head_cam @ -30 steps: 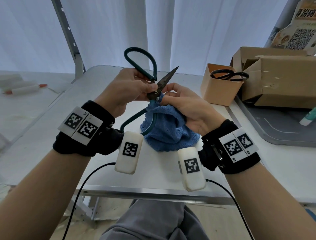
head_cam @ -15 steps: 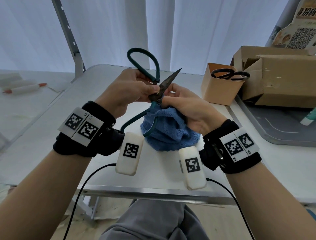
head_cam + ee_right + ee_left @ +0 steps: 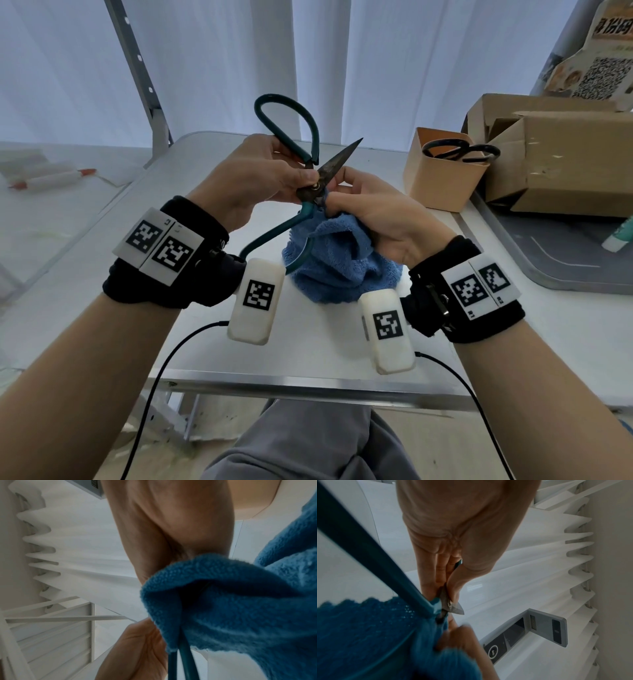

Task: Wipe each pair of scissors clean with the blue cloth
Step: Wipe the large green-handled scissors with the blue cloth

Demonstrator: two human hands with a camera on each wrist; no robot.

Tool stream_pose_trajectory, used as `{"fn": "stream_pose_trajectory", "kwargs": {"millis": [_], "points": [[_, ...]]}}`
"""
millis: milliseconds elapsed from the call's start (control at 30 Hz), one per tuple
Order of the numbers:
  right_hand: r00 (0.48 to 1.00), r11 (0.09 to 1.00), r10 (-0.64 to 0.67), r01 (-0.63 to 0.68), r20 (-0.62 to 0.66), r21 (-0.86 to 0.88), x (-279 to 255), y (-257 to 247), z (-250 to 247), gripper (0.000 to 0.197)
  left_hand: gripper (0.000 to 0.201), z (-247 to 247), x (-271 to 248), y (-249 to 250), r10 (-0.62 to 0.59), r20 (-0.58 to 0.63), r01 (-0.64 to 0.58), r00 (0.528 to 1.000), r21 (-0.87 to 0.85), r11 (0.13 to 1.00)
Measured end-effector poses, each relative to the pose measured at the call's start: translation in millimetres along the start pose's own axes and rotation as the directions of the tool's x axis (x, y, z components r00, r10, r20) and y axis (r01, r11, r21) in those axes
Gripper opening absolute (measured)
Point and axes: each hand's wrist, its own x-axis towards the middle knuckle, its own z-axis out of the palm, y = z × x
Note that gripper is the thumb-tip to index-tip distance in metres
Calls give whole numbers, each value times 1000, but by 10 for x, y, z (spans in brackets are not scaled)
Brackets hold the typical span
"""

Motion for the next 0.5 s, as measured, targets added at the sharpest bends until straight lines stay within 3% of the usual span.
{"fn": "stream_pose_trajectory", "kwargs": {"millis": [67, 167, 267, 367, 500], "points": [[999, 999, 32, -32, -16, -41, -23, -25, -71, 24, 31, -46, 4, -3, 2, -16, -2, 1000, 4, 1000], [975, 979, 32, -75, -220, -190, -16, -42, -233, 22, 26, -145, 1, -1, 0, -43, -1, 999, -14, 1000], [923, 1000, 12, -11, -384, 4, 2, -70, -352, 13, 25, -205, 2, 8, 0, -50, -1, 999, -31, 1000], [960, 976, 25, 37, -277, 214, -17, -109, -335, 8, 23, -200, 10, 17, 1, -39, -3, 999, -39, 999], [1000, 997, -6, 4, 19, 72, -54, -69, -205, 18, 22, -147, 42, 11, 6, -39, -7, 999, -43, 999]]}}
